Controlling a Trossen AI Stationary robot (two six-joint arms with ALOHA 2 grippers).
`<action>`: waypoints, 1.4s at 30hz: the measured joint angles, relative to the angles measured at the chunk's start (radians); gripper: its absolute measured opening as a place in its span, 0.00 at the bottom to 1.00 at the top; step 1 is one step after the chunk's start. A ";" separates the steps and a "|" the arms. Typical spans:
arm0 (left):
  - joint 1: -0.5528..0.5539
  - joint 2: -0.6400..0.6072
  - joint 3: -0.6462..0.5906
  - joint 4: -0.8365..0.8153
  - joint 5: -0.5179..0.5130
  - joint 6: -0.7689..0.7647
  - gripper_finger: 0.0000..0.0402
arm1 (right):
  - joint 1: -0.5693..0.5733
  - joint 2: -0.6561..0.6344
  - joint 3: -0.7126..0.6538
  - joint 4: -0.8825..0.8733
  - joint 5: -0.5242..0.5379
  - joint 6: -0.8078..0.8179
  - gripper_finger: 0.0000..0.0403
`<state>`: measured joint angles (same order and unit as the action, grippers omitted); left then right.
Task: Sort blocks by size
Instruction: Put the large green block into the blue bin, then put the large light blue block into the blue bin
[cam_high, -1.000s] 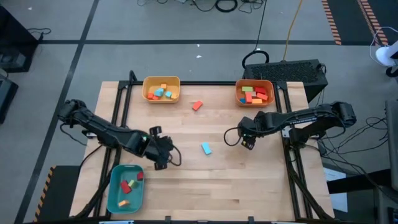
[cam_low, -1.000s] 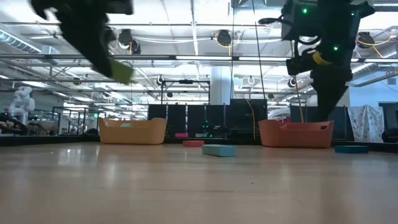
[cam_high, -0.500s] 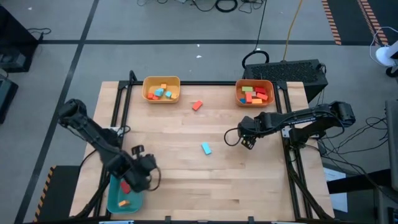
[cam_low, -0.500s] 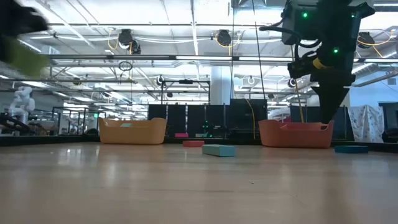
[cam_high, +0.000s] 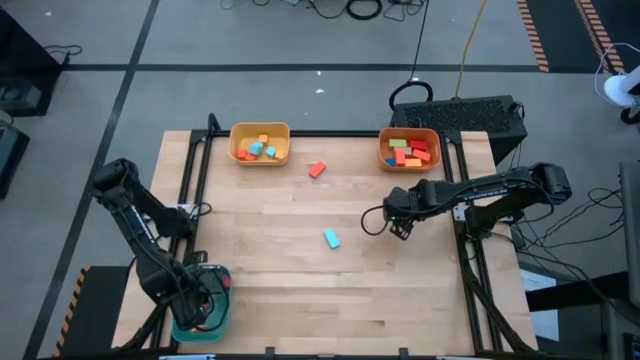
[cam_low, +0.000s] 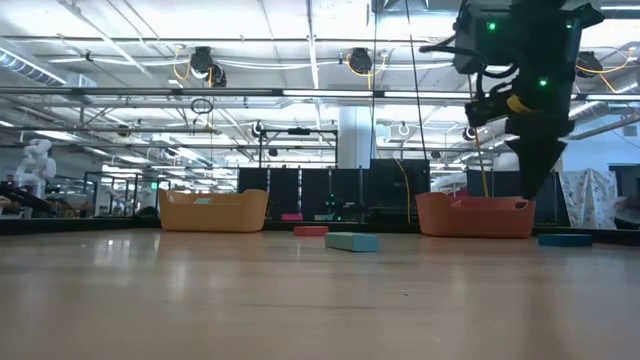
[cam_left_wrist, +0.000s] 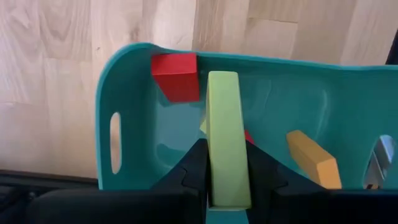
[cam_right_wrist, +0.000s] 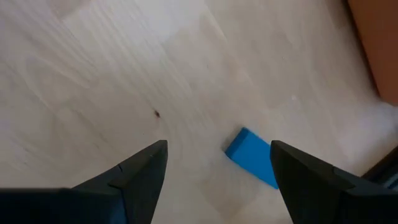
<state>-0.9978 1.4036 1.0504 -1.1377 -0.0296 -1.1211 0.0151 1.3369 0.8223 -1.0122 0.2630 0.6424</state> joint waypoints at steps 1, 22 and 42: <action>0.000 0.000 -0.007 0.007 0.000 0.000 0.16 | 0.000 0.000 -0.001 0.024 0.002 -0.002 0.67; -0.016 0.001 -0.033 -0.027 0.071 -0.049 0.32 | 0.124 0.295 -0.001 0.908 -0.030 0.326 0.67; 0.052 0.001 -0.033 -0.198 -0.237 0.061 0.32 | 0.187 0.656 0.381 0.642 0.079 0.308 0.67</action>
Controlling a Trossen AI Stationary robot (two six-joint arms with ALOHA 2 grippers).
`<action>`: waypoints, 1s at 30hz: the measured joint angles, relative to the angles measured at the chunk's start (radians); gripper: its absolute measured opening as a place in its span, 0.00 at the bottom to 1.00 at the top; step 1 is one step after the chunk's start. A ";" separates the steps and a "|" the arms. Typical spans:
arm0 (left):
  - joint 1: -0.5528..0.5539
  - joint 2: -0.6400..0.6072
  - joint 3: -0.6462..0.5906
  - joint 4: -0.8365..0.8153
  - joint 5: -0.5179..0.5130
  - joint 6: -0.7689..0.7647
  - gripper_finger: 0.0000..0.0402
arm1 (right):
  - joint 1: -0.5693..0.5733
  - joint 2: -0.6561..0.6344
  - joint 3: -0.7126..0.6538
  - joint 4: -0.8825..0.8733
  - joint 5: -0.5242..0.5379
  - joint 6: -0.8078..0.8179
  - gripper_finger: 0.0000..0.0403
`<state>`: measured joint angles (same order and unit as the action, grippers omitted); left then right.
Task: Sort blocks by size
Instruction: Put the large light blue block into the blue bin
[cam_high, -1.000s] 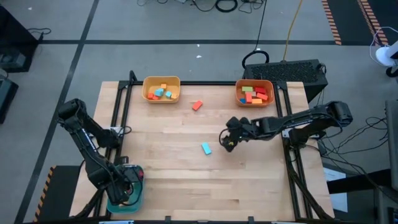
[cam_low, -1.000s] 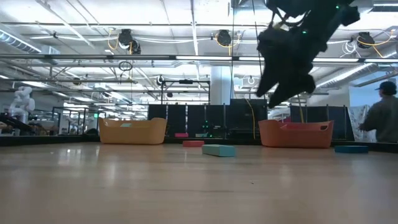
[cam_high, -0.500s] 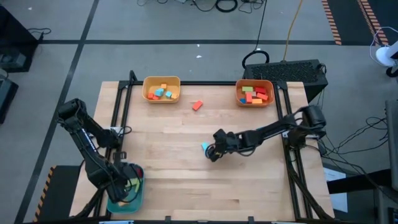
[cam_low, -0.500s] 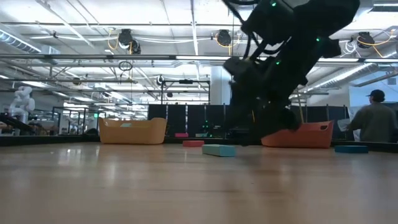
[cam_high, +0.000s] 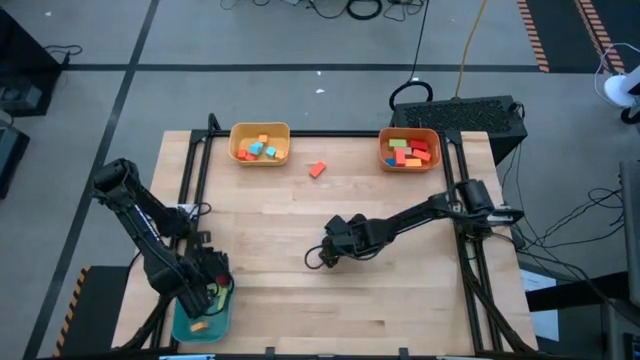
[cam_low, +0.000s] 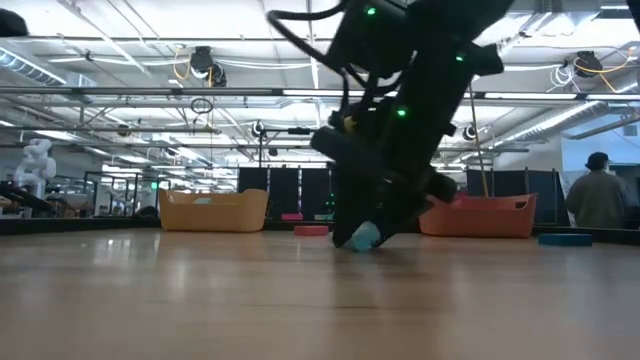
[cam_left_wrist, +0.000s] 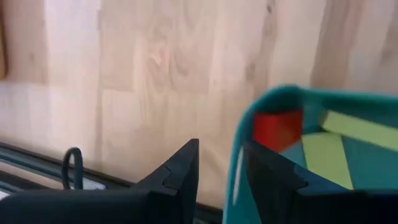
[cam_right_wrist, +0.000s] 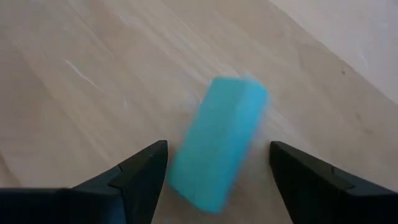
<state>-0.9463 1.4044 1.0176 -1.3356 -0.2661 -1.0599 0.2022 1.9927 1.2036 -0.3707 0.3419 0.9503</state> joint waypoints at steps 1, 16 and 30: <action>0.003 0.000 0.000 0.001 -0.013 0.001 0.32 | 0.004 0.009 0.018 -0.015 0.006 -0.004 0.67; 0.098 0.000 0.000 0.108 -0.256 0.017 0.32 | 0.007 0.017 0.059 -0.108 -0.024 -0.057 0.27; 0.188 0.011 0.000 0.549 -0.555 0.627 0.32 | 0.030 -0.047 0.055 0.122 -0.177 -0.284 0.28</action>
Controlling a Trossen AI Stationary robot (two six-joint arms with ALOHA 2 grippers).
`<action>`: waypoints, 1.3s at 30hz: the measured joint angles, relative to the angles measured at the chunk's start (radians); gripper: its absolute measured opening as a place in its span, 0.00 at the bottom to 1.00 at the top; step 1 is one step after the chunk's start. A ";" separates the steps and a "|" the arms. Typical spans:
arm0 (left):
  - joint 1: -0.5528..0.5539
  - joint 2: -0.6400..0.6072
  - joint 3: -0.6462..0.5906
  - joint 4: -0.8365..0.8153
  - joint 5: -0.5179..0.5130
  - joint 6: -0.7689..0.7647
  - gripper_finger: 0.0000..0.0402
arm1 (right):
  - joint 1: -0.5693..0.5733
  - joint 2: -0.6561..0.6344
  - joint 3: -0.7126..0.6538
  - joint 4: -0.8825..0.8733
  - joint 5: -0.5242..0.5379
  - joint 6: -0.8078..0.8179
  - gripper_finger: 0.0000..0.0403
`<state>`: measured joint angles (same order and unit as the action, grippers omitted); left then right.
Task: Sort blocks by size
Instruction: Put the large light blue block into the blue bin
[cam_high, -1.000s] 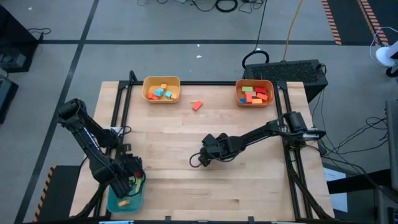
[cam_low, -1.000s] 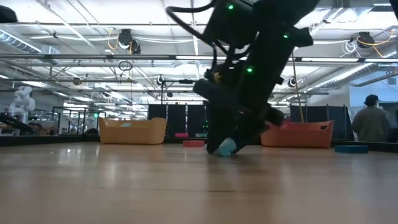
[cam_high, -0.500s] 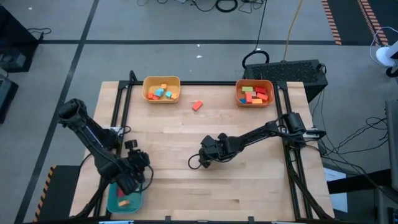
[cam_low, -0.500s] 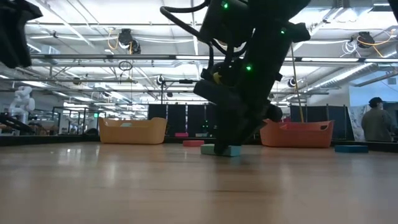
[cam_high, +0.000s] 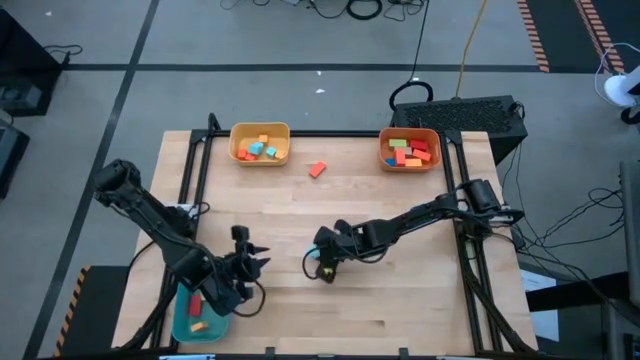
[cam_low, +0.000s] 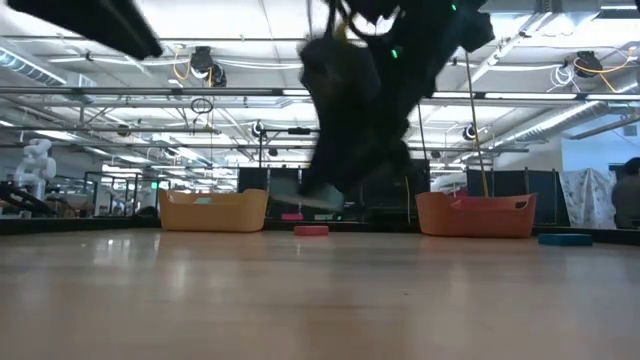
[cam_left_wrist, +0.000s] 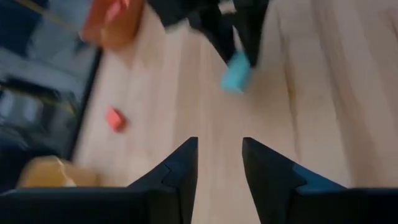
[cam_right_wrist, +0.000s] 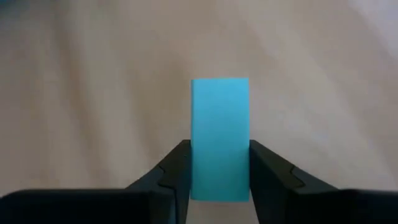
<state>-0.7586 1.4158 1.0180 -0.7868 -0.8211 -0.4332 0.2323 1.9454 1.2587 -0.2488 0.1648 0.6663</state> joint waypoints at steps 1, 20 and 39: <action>0.001 0.004 0.000 0.026 -0.019 0.057 0.32 | 0.001 -0.001 0.000 0.040 -0.031 -0.015 0.28; 0.019 0.077 0.000 0.153 0.055 0.458 0.33 | -0.012 -0.002 0.000 0.430 -0.309 -0.103 0.29; 0.068 0.110 0.000 0.331 0.082 0.631 0.59 | -0.024 -0.002 0.000 0.524 -0.355 -0.103 0.29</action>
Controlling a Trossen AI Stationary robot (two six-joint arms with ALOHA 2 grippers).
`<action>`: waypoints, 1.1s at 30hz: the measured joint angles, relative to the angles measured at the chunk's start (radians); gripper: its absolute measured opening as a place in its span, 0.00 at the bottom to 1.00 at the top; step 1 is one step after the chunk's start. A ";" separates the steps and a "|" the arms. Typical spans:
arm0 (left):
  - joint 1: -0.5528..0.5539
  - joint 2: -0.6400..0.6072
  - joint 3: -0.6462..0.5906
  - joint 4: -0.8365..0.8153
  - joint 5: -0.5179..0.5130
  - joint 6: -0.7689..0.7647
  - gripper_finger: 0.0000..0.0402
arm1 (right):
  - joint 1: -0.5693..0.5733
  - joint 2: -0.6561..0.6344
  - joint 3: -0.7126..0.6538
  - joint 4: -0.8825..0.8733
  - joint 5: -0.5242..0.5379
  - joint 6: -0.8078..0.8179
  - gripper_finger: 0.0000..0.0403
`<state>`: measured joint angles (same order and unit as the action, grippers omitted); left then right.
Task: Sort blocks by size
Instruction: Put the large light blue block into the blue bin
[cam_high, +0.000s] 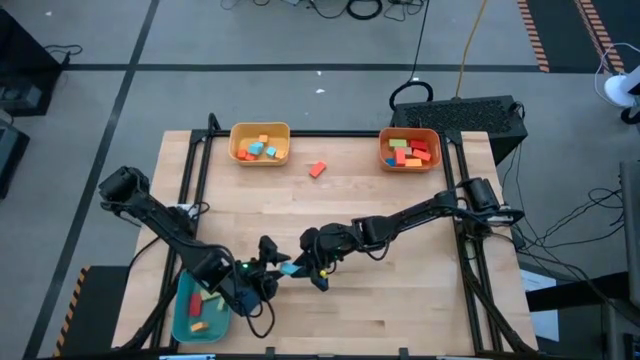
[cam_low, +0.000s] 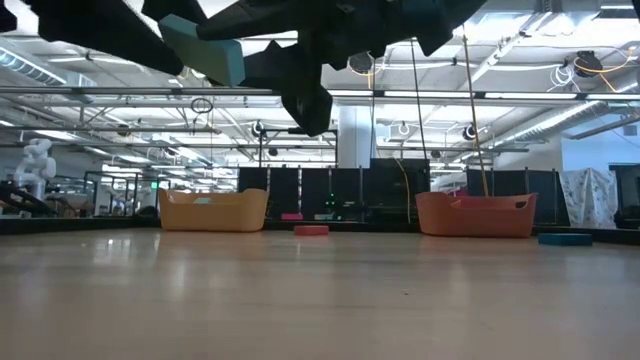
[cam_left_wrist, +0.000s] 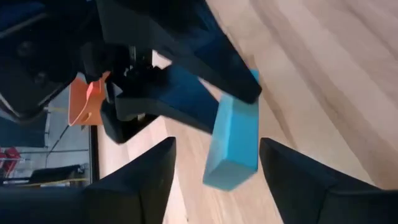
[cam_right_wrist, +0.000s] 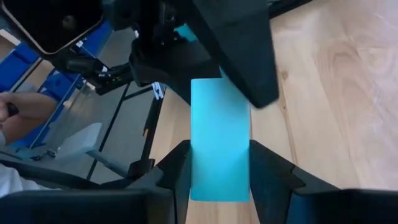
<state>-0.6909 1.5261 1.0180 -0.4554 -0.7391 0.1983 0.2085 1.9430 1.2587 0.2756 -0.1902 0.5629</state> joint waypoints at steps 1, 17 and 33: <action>0.004 0.000 0.000 0.009 0.005 0.009 0.57 | 0.000 0.000 0.000 -0.001 0.000 0.000 0.29; 0.016 0.000 0.000 0.022 0.069 0.043 0.18 | -0.014 0.000 0.000 -0.003 -0.034 0.002 0.29; 0.019 -0.002 -0.002 -0.036 0.016 -0.122 0.16 | -0.036 -0.026 0.003 -0.140 0.059 -0.131 0.45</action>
<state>-0.6724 1.5238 1.0161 -0.4917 -0.7235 0.0765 0.1728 1.9174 1.2613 0.1359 -0.1314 0.4324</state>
